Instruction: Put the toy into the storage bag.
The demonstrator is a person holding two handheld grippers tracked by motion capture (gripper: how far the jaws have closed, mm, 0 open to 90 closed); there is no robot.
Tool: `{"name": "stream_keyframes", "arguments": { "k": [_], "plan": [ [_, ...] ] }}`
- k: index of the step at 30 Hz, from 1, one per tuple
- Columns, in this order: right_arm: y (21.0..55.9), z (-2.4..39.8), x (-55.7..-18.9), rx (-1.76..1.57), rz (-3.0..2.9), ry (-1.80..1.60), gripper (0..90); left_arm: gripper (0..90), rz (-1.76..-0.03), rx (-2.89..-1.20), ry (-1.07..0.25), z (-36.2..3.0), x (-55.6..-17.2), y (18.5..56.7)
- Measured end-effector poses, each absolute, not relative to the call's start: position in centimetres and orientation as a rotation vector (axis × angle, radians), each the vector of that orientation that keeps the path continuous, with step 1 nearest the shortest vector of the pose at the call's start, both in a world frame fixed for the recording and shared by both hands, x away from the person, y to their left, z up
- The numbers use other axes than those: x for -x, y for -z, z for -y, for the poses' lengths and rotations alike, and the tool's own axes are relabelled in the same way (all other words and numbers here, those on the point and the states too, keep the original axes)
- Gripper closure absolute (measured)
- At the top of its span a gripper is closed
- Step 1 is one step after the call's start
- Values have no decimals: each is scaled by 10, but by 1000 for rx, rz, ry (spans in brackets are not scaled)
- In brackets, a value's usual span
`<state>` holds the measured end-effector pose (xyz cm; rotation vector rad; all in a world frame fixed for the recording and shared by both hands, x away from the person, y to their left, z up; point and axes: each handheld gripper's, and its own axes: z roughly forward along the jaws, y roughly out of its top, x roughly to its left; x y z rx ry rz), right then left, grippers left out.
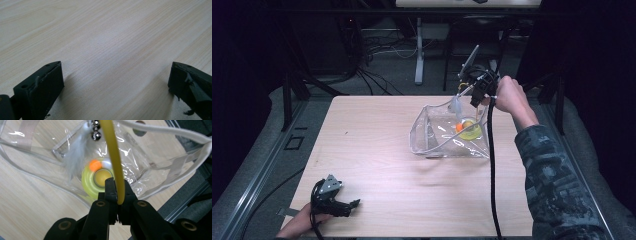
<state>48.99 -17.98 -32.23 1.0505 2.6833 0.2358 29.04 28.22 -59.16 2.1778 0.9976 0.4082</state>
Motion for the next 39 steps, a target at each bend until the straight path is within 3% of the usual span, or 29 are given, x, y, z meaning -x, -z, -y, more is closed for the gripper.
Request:
{"name": "stream_keyframes", "arguments": {
  "k": [31, 37, 39],
  "plan": [
    [386, 173, -494, -1114, -2761, -5, 868, 0, -995, -2179, -409, -282, -290, 592],
    [375, 172, -490, -1110, -2738, -37, 762, 0, -999, -2177, -407, -282, -290, 592],
    [368, 174, -488, -1115, -2721, -90, 690, 0, -997, -2178, -408, -282, -290, 592]
  ]
}}
